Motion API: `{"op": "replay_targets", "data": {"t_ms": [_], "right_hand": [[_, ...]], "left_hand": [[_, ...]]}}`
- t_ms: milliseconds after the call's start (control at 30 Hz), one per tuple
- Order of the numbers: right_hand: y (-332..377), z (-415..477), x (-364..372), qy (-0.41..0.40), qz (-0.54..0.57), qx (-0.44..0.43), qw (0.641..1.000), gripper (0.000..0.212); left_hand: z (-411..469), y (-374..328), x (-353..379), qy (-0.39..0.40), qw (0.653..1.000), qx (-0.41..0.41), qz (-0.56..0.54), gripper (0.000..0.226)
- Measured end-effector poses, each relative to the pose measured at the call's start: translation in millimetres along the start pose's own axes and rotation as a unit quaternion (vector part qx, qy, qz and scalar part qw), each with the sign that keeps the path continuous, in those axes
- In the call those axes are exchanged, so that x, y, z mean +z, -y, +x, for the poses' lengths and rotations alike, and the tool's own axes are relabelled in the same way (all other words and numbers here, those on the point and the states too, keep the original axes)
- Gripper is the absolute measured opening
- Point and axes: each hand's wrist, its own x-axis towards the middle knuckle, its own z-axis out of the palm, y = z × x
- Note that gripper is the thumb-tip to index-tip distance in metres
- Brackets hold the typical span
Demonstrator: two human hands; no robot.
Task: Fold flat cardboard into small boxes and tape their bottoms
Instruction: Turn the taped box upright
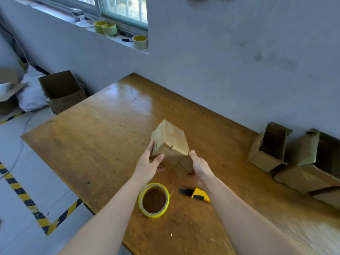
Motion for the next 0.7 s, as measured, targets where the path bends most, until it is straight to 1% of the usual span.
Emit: {"op": "replay_targets", "data": {"t_ms": [100, 133, 167, 200, 300, 367, 400, 433, 500, 533, 600, 633, 667, 700], "right_hand": [[10.7, -5.2, -4.0, -0.019, 0.059, -0.030, 0.998, 0.029], [13.0, -7.1, -5.7, -0.023, 0.079, -0.047, 0.995, 0.019], [15.0, -10.1, -7.1, -0.032, 0.086, -0.066, 0.994, 0.012], [16.4, -12.2, -8.4, -0.047, 0.078, -0.083, 0.992, 0.008], [18.7, -17.1, -6.1, -0.129, -0.018, -0.151, 0.980, 0.007], [17.5, -19.1, -1.2, -0.166, -0.099, -0.202, 0.960, 0.007], [17.2, -20.1, 1.7, -0.178, -0.143, -0.226, 0.947, 0.007], [17.4, -20.9, 4.1, -0.183, -0.187, -0.250, 0.932, 0.007], [17.6, -22.2, 10.0, -0.151, -0.255, -0.288, 0.911, 0.012], [17.7, -22.8, 13.4, -0.122, -0.270, -0.296, 0.908, 0.016], [17.7, -24.7, 20.0, -0.083, -0.259, -0.300, 0.914, 0.022], [18.0, -25.0, 21.8, -0.090, -0.246, -0.304, 0.916, 0.022], [18.3, -25.0, 22.4, -0.117, -0.239, -0.315, 0.911, 0.022], [18.6, -24.8, 22.0, -0.157, -0.245, -0.330, 0.898, 0.021]], "left_hand": [[-2.5, 1.2, 2.7, 0.025, 0.995, -0.045, -0.086, 0.068], [-2.8, 3.0, 2.6, 0.032, 0.993, -0.063, -0.098, 0.068], [-3.4, 4.6, 2.5, 0.034, 0.993, -0.074, -0.081, 0.066], [-2.9, 7.6, 2.1, 0.029, 0.996, -0.080, -0.034, 0.063], [-1.5, 12.9, 5.2, 0.000, 0.987, -0.101, 0.129, 0.061], [-2.2, 10.4, 10.8, 0.003, 0.979, -0.091, 0.182, 0.062], [-1.9, 9.2, 13.6, 0.010, 0.979, -0.072, 0.188, 0.059], [-2.5, 6.4, 17.1, 0.019, 0.984, -0.055, 0.170, 0.055], [-4.3, -1.6, 24.0, 0.026, 0.992, -0.048, 0.110, 0.046], [-4.9, -5.6, 26.1, 0.030, 0.994, -0.051, 0.095, 0.046], [-5.0, -12.7, 27.7, 0.038, 0.990, -0.068, 0.114, 0.056], [-4.2, -14.1, 27.5, 0.039, 0.987, -0.079, 0.133, 0.064], [-2.4, -13.5, 27.4, 0.036, 0.984, -0.084, 0.153, 0.070], [-2.0, -13.6, 27.0, 0.029, 0.980, -0.080, 0.180, 0.070]]}}
